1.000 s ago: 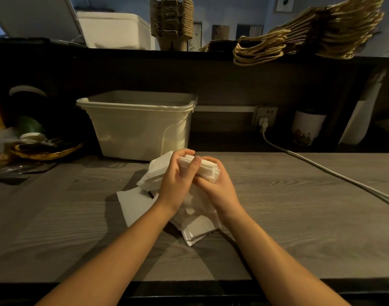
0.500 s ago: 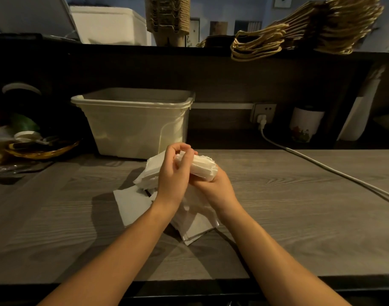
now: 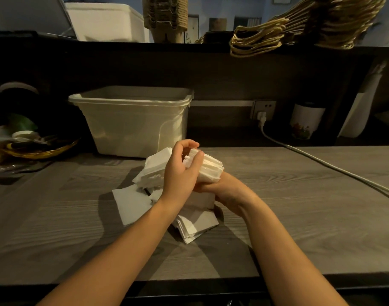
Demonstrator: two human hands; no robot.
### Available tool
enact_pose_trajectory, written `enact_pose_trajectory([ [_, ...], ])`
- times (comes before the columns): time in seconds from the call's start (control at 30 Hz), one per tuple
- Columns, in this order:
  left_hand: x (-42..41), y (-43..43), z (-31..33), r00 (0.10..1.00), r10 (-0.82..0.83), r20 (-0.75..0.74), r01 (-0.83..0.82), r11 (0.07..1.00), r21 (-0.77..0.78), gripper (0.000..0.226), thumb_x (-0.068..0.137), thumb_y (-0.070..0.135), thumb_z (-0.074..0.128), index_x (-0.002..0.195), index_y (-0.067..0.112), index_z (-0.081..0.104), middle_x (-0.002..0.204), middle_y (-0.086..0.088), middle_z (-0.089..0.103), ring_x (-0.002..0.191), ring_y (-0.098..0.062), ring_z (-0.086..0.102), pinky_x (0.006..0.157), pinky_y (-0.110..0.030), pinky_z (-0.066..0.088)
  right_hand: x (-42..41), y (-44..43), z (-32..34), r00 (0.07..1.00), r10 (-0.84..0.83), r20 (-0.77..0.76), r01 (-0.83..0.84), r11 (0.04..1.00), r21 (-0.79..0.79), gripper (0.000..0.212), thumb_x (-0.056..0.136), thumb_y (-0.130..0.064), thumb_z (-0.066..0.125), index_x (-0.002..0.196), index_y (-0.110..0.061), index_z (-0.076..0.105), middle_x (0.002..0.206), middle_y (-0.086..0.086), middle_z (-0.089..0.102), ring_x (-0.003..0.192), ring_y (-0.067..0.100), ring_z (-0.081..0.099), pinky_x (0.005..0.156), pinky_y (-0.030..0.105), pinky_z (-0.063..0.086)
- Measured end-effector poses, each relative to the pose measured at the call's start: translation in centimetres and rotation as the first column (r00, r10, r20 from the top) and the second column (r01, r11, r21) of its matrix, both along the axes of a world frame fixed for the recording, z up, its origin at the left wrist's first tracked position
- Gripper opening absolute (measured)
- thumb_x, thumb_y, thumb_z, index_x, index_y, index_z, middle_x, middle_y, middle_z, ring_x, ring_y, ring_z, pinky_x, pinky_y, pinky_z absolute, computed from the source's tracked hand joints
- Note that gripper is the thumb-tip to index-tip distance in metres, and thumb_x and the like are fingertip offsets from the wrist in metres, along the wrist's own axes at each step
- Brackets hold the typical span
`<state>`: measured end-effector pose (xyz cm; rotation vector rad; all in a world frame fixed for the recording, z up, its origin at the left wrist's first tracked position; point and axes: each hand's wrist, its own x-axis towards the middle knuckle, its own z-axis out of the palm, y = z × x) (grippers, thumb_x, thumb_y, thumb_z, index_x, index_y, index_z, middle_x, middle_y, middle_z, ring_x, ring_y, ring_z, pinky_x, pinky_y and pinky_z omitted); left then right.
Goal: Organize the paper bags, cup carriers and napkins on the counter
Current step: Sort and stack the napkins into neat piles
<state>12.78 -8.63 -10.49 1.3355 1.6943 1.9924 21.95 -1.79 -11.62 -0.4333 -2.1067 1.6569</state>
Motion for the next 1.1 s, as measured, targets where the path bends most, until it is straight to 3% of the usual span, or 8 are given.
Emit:
enact_pose_trajectory([
  [0.17, -0.1, 0.0, 0.0, 0.979, 0.023, -0.201, -0.012, 0.998, 0.054, 0.027, 0.091, 0.014, 0.055, 0.097, 0.039, 0.048, 0.096, 0.015, 0.055, 0.091, 0.000, 0.056, 0.077, -0.013, 0.047, -0.5, -0.6, -0.1, 0.998, -0.047, -0.046, 0.047, 0.999, 0.007, 0.033, 0.084, -0.004, 0.063, 0.106, -0.028, 0.058, 0.101, -0.007, 0.066, 0.093, -0.001, 0.063, 0.080, 0.018, 0.052],
  [0.3, -0.6, -0.4, 0.5, 0.997, -0.069, 0.039, 0.066, 0.995, 0.076, 0.013, 0.092, 0.035, 0.045, 0.104, 0.031, 0.047, 0.097, 0.008, 0.055, 0.089, -0.004, 0.054, 0.072, -0.010, 0.046, -0.5, -0.5, -0.3, 0.980, -0.186, -0.070, 0.183, 0.982, -0.045, 0.037, 0.086, -0.016, 0.065, 0.121, -0.024, 0.057, 0.110, 0.000, 0.067, 0.102, 0.015, 0.062, 0.090, 0.033, 0.052],
  [0.4, -0.8, -0.7, 0.1, 0.993, -0.111, 0.028, 0.112, 0.993, -0.030, 0.038, 0.081, 0.047, 0.045, 0.116, 0.031, 0.041, 0.105, 0.013, 0.051, 0.096, 0.001, 0.051, 0.070, -0.003, 0.043, -0.1, -0.3, -0.2, 0.961, -0.257, -0.101, 0.236, 0.954, -0.184, 0.030, 0.086, -0.016, 0.064, 0.115, -0.022, 0.058, 0.107, 0.004, 0.066, 0.099, 0.022, 0.063, 0.086, 0.038, 0.053],
  [0.5, -1.1, -0.5, -0.6, 0.992, -0.126, -0.004, 0.122, 0.971, -0.206, 0.052, 0.082, 0.046, 0.055, 0.128, 0.035, 0.032, 0.115, 0.010, 0.048, 0.102, -0.006, 0.052, 0.078, -0.017, 0.046, 0.1, -0.2, 0.1, 0.958, -0.264, -0.115, 0.215, 0.921, -0.324, 0.020, 0.087, -0.015, 0.061, 0.107, -0.017, 0.060, 0.097, 0.005, 0.067, 0.093, 0.022, 0.064, 0.083, 0.038, 0.053],
  [0.67, -1.2, -0.4, -0.9, 0.984, -0.136, 0.112, 0.169, 0.910, -0.379, 0.026, 0.093, 0.045, 0.046, 0.111, 0.027, 0.050, 0.108, -0.001, 0.061, 0.096, -0.014, 0.059, 0.088, -0.036, 0.051, -0.1, -0.3, 0.4, 0.964, -0.249, -0.093, 0.173, 0.854, -0.491, 0.012, 0.088, -0.009, 0.060, 0.100, -0.012, 0.061, 0.088, 0.007, 0.068, 0.084, 0.020, 0.066, 0.082, 0.038, 0.053],
  [0.87, -0.5, -0.7, -0.7, 0.941, -0.111, 0.320, 0.207, 0.937, -0.283, 0.021, 0.092, 0.043, 0.049, 0.109, 0.031, 0.050, 0.108, 0.000, 0.059, 0.096, -0.014, 0.059, 0.077, -0.030, 0.052, 0.0, -0.1, 0.3, 0.927, -0.308, -0.214, 0.115, 0.777, -0.619, 0.037, 0.085, -0.020, 0.063, 0.119, -0.009, 0.055, 0.106, 0.015, 0.064, 0.101, 0.029, 0.063, 0.092, 0.049, 0.050],
  [0.97, 0.4, -0.6, -0.6, 0.726, -0.216, 0.653, 0.309, 0.951, -0.029, 0.046, 0.081, 0.041, 0.062, 0.121, 0.021, 0.053, 0.111, -0.007, 0.064, 0.098, -0.020, 0.063, 0.075, -0.032, 0.055, -0.3, -0.4, 0.4, 0.824, -0.407, -0.395, 0.063, 0.758, -0.650, 0.043, 0.078, -0.025, 0.063, 0.117, -0.008, 0.057, 0.104, 0.013, 0.065, 0.101, 0.027, 0.063, 0.092, 0.045, 0.051],
  [1.1, 1.5, -0.4, -0.9, 0.600, -0.320, 0.733, 0.304, 0.939, 0.161, 0.054, 0.066, 0.034, 0.068, 0.117, 0.018, 0.059, 0.102, -0.005, 0.071, 0.094, -0.016, 0.069, 0.073, -0.027, 0.055, -0.9, -1.5, 0.4, 0.779, -0.427, -0.459, 0.057, 0.778, -0.626, 0.050, 0.076, -0.029, 0.060, 0.121, -0.006, 0.055, 0.104, 0.010, 0.067, 0.102, 0.023, 0.064, 0.090, 0.035, 0.053],
])
